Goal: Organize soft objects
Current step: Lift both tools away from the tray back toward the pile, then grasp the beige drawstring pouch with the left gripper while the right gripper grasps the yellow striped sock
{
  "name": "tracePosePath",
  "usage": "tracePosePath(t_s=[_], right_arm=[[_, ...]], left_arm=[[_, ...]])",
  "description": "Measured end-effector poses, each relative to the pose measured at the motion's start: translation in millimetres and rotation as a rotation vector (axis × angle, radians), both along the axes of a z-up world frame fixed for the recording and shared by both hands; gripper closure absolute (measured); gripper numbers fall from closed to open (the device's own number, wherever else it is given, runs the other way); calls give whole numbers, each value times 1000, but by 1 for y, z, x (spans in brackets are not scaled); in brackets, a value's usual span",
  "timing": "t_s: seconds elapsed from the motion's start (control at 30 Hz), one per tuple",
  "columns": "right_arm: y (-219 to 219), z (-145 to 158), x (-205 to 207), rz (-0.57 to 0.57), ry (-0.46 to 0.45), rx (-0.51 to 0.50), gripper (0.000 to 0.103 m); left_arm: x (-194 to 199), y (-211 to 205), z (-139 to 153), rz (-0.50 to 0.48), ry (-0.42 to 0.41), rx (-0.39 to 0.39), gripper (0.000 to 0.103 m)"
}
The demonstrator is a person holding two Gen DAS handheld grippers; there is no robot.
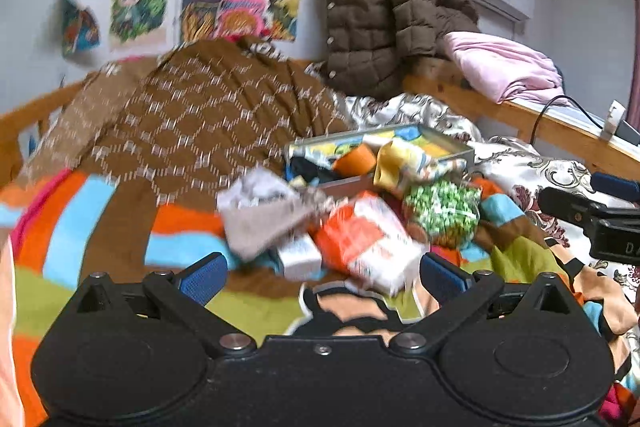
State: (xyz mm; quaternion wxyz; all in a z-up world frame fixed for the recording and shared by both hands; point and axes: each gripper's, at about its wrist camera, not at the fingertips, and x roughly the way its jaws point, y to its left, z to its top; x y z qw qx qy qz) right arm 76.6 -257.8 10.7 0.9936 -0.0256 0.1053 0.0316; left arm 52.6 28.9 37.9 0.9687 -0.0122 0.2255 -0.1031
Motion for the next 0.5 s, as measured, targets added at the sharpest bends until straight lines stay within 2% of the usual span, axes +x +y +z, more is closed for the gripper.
tracePosePath(t_s=[0.17,0.3,0.5], right_arm=[[2,-13,-9,13,45,-9,0],[9,-28,-15,35,121,-38,1],[25,-41,-14,107,174,-90,1]], left_arm=[[-14,2,-17,75,66,-25,1],[-21,5,-28,112,137,-38,1],[-27,6,-36,136,168,29,1]])
